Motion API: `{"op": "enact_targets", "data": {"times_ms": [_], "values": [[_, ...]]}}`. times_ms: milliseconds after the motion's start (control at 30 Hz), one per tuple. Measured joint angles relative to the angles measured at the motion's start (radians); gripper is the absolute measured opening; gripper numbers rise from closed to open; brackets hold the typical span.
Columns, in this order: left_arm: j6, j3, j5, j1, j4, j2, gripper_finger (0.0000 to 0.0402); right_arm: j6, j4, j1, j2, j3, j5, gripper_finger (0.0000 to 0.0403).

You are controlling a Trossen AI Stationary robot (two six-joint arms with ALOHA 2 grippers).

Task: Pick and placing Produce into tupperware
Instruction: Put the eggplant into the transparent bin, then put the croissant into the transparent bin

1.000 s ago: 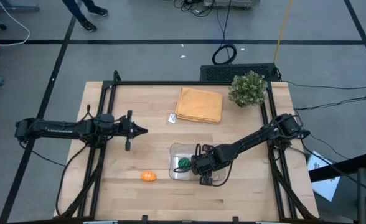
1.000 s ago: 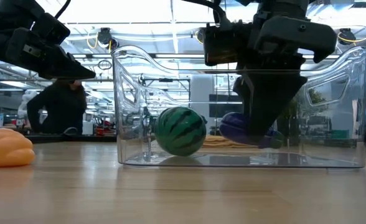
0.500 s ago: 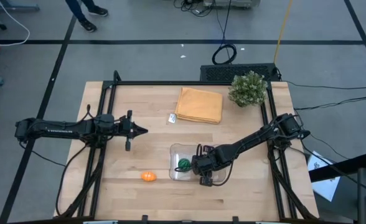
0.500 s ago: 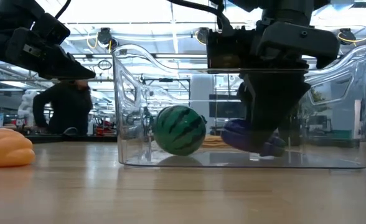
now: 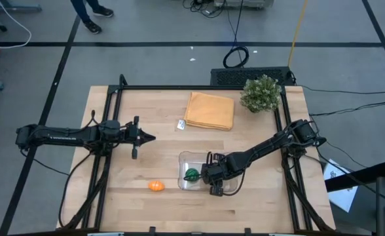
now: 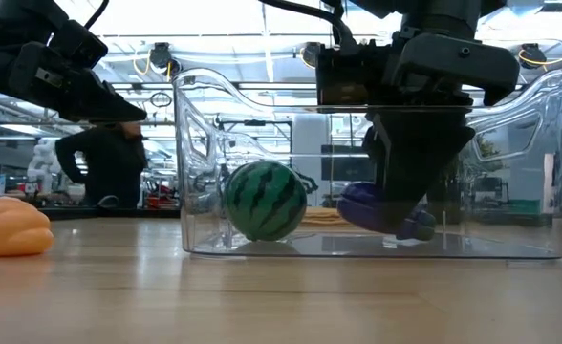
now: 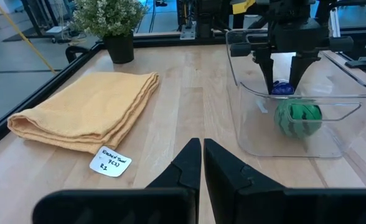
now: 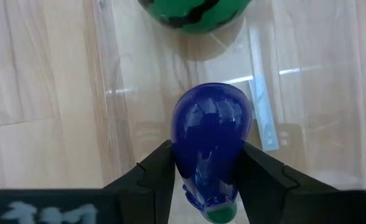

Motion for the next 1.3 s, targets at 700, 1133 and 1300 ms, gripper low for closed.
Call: {"op": "enact_targets", "data": {"times_ms": [700,1133,1300], "values": [[0.001,0.0,0.001,0.0,0.0,0.0,0.0024,0.034,-0.027,-0.02,0.002,-0.001,-0.029,0.0182],[0.001,0.0,0.001,0.0,-0.001,0.0,0.0024,-0.004,-0.035,-0.021,0.001,0.043,-0.012,0.019],[0.001,0.0,0.0,0.0,-0.001,0.0,0.0024,-0.012,-0.088,-0.021,0.001,0.071,-0.013,0.019]]}}
